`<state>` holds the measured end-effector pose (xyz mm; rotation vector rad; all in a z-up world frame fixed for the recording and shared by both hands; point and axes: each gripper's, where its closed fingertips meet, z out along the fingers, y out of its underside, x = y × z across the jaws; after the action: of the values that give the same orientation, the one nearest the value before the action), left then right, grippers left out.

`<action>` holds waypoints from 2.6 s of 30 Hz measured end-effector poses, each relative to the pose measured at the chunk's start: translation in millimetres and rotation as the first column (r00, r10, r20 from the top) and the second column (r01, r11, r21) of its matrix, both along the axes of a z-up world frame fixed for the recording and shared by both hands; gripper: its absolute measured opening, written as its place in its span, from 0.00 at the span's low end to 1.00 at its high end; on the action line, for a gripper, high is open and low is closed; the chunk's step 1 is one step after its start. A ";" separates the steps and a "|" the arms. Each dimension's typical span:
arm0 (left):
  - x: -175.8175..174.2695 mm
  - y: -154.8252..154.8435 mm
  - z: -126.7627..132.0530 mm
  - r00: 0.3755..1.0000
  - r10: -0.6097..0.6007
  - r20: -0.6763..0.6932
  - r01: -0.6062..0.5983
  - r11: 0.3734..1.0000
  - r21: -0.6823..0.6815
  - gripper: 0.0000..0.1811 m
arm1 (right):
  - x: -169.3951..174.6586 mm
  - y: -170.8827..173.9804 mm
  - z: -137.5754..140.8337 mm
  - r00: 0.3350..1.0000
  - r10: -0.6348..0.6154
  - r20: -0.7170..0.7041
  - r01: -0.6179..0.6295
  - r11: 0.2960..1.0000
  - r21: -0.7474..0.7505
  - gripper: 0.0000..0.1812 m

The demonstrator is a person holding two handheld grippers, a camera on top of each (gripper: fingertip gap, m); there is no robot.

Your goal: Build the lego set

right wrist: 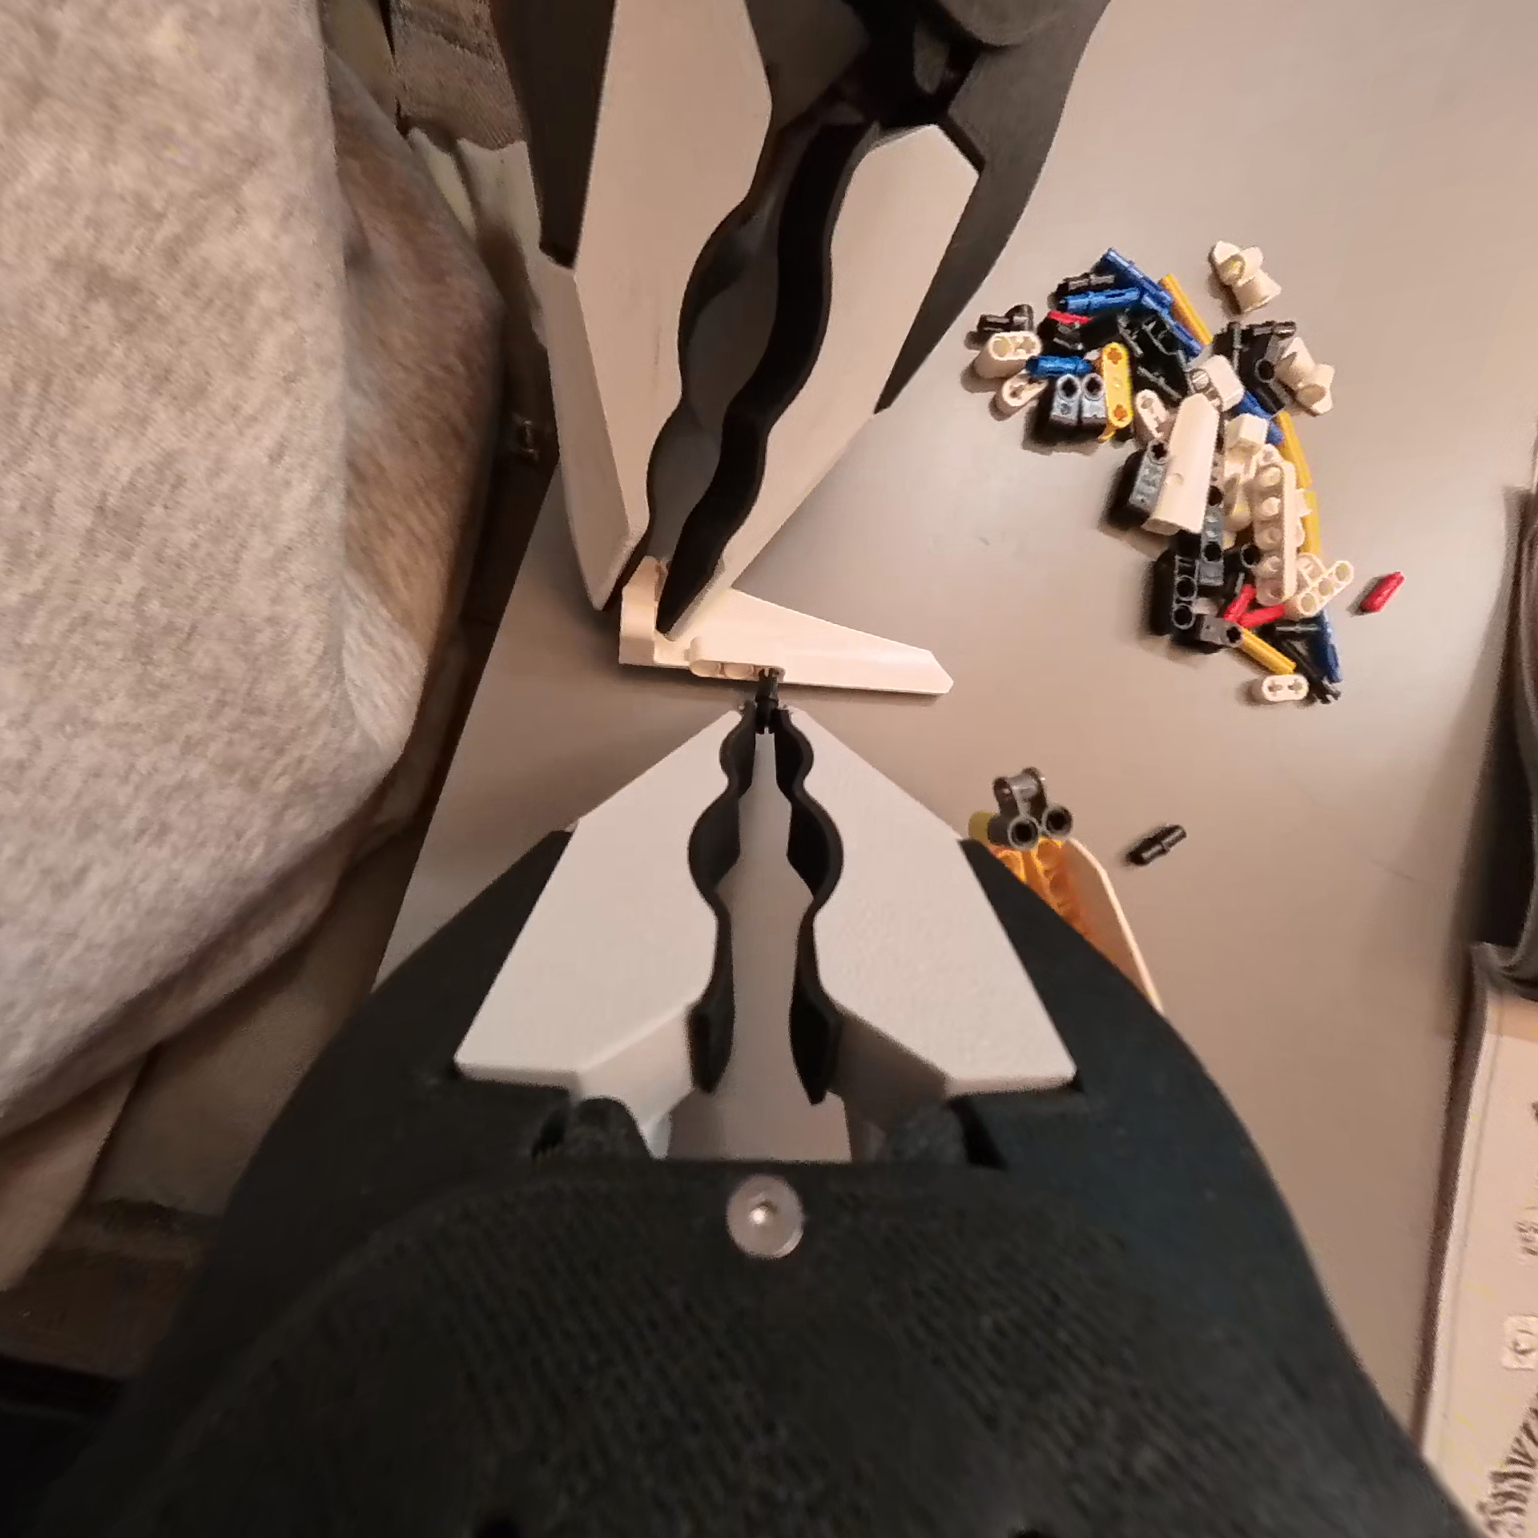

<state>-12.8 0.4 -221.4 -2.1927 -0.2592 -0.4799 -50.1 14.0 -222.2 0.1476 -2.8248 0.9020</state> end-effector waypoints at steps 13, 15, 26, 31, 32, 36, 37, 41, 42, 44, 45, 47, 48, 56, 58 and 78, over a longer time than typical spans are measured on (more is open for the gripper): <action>-4.0 -0.9 3.5 0.992 0.055 -0.111 -0.052 0.998 0.030 0.08 | 4.8 -0.7 -3.5 0.998 -0.010 0.057 0.010 1.000 0.015 0.01; -6.3 -2.0 6.9 0.992 0.072 -0.099 -0.068 0.997 0.048 0.09 | 6.6 -2.3 -3.7 0.997 -0.008 0.078 0.007 1.000 0.003 0.01; -13.2 -8.0 -1.7 0.963 0.135 -0.234 -0.146 0.989 -0.031 0.18 | 5.5 -3.2 -1.3 0.995 -0.052 0.087 0.055 0.998 -0.033 0.01; -18.1 -6.0 -1.4 0.964 0.164 -0.209 -0.170 0.985 -0.010 0.19 | 6.1 -4.3 0.8 0.994 -0.061 0.090 0.066 0.996 -0.061 0.01; -18.6 -5.6 -1.7 0.963 0.163 -0.217 -0.169 0.985 -0.011 0.18 | 6.3 -4.4 0.4 0.994 -0.062 0.088 0.068 0.996 -0.062 0.01; -19.8 -3.8 -3.4 0.954 0.156 -0.256 -0.166 0.986 -0.020 0.16 | 7.0 -4.9 1.1 0.994 -0.070 0.087 0.076 0.995 -0.070 0.01; -20.5 -3.6 -3.6 0.953 0.158 -0.258 -0.169 0.985 -0.021 0.16 | 6.5 -4.6 1.0 0.994 -0.074 0.086 0.080 0.994 -0.070 0.01; -21.4 -3.7 -3.5 0.958 0.161 -0.237 -0.172 0.985 -0.025 0.15 | 5.9 -4.6 0.7 0.989 -0.104 0.103 0.111 0.991 -0.069 0.01; -21.6 -3.7 -3.5 0.958 0.163 -0.237 -0.174 0.984 -0.025 0.15 | 5.9 -4.7 0.7 0.987 -0.117 0.110 0.125 0.990 -0.070 0.01; -23.3 -3.7 -3.5 0.957 0.180 -0.228 -0.191 0.981 -0.026 0.15 | 4.9 -4.9 0.5 0.980 -0.156 0.123 0.166 0.983 -0.074 0.01; -24.4 -3.6 -3.3 0.957 0.193 -0.218 -0.204 0.979 -0.027 0.14 | 4.0 -5.2 0.5 0.974 -0.184 0.130 0.195 0.978 -0.075 0.01; -28.0 -4.3 -3.2 0.954 0.231 -0.190 -0.241 0.970 -0.030 0.13 | 3.0 -6.2 0.4 0.955 -0.251 0.156 0.265 0.961 -0.081 0.01; -29.9 -4.8 -3.0 0.953 0.253 -0.168 -0.261 0.965 -0.030 0.11 | 3.2 -7.2 0.4 0.942 -0.285 0.178 0.304 0.949 -0.088 0.01; -39.4 -7.2 -1.6 0.930 0.364 -0.052 -0.365 0.931 -0.022 0.06 | -0.3 -12.1 0.3 0.798 -0.464 0.385 0.557 0.811 -0.177 0.01; -40.8 -7.5 -1.5 0.925 0.379 -0.031 -0.379 0.925 -0.023 0.06 | -1.2 -13.0 0.4 0.777 -0.469 0.420 0.583 0.788 -0.198 0.01; -40.0 -3.8 -2.0 0.940 0.341 -0.020 -0.342 0.939 -0.026 0.06 | -4.0 -17.4 1.2 0.737 -0.429 0.523 0.581 0.797 -0.165 0.01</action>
<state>-52.7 -3.3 -223.4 -2.1194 -0.6301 -0.2657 -54.1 -3.5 -221.0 -0.9786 -2.7841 1.3604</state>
